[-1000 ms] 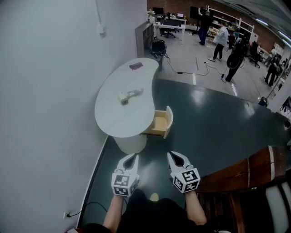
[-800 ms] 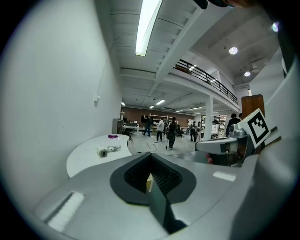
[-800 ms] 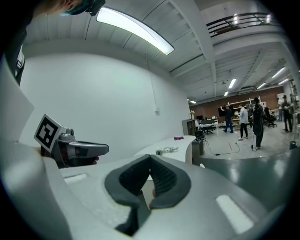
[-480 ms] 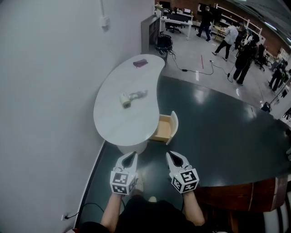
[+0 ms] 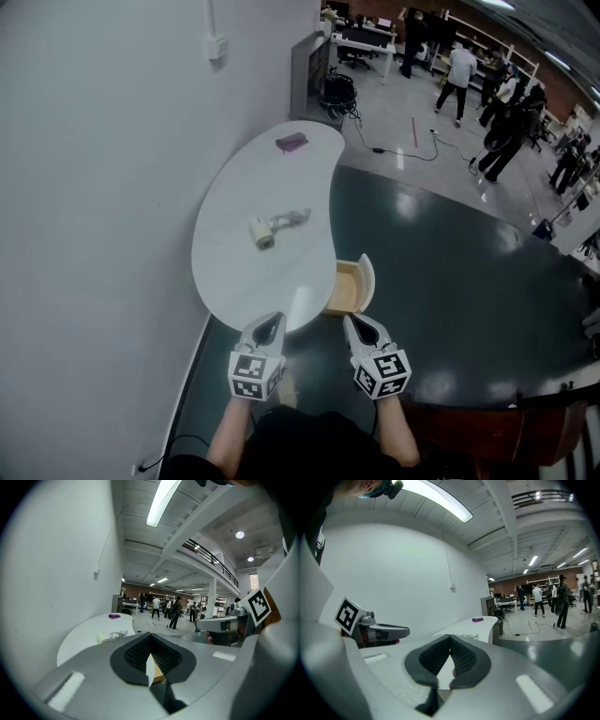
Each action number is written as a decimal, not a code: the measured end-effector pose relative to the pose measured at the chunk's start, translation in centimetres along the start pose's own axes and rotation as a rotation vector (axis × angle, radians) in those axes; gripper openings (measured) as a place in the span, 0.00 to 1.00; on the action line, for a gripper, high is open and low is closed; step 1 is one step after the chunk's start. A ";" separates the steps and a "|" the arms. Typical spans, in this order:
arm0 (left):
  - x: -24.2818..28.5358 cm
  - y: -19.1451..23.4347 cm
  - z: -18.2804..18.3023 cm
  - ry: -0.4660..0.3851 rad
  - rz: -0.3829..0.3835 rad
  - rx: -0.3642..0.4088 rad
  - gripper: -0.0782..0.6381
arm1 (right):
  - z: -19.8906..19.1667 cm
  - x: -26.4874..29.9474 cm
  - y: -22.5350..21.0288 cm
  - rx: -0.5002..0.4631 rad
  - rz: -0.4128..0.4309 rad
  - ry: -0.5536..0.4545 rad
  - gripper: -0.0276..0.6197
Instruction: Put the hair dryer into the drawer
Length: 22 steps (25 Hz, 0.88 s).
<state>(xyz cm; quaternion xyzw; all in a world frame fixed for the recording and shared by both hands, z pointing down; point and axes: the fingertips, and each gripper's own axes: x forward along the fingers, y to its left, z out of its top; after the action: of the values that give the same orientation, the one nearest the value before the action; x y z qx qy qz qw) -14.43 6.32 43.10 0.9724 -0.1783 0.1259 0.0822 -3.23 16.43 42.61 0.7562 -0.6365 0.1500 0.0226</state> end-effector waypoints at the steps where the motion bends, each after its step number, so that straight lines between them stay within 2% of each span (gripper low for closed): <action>1: 0.6 0.8 0.2 0.002 -0.005 -0.001 0.12 | 0.4 0.9 -0.1 0.000 -0.005 -0.002 0.05; 6: 2.8 4.1 2.2 -0.022 -0.023 0.006 0.12 | 2.5 4.8 -0.1 -0.012 -0.021 -0.019 0.05; 13: 4.9 7.3 3.2 -0.025 -0.042 0.019 0.12 | 3.6 8.6 0.1 -0.013 -0.032 -0.030 0.05; 22: 6.5 11.0 3.4 -0.017 0.013 -0.003 0.12 | 4.3 13.3 0.3 -0.020 0.023 -0.019 0.05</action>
<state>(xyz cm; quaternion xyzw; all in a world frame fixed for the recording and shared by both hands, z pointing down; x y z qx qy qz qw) -11.89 -6.60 42.88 0.9722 -0.1854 0.1177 0.0813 -0.76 2.70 41.82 0.7500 -0.6468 0.1368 0.0225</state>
